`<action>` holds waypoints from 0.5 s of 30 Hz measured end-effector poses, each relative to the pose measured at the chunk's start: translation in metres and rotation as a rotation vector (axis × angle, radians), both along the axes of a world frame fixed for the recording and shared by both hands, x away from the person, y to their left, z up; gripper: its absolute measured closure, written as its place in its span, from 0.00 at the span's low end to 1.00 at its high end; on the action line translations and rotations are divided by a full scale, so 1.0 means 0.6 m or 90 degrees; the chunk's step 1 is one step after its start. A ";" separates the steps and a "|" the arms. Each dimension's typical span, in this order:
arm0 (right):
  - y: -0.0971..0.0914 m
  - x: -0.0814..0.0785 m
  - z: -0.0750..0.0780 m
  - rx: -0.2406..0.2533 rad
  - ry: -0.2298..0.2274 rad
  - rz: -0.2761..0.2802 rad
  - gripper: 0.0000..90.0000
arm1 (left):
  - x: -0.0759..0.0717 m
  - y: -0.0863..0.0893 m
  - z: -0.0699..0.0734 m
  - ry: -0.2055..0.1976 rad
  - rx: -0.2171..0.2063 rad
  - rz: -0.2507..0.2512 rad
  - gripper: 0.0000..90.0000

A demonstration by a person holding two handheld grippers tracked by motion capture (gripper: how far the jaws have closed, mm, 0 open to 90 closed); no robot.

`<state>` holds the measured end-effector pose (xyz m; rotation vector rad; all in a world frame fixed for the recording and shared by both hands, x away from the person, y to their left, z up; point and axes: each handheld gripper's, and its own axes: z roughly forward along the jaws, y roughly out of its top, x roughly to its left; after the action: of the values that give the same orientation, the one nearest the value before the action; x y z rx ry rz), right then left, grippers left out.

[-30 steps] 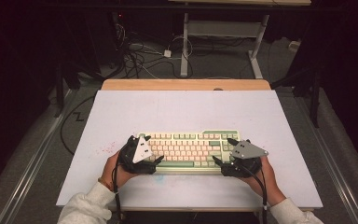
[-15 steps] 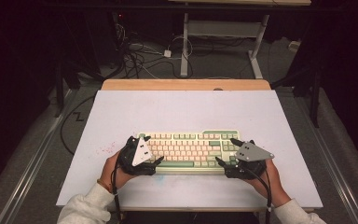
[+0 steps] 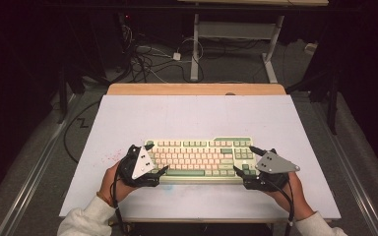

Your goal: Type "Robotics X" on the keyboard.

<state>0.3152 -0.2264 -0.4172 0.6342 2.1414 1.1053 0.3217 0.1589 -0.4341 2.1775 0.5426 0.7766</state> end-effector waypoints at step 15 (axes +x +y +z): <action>-0.034 -0.014 0.009 0.009 -0.014 -0.018 0.25 | -0.020 0.025 -0.001 -0.010 -0.018 0.005 0.22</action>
<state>0.3066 -0.2466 -0.4120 0.6549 2.1012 1.1088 0.3098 0.1740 -0.4345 2.1427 0.5526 0.7844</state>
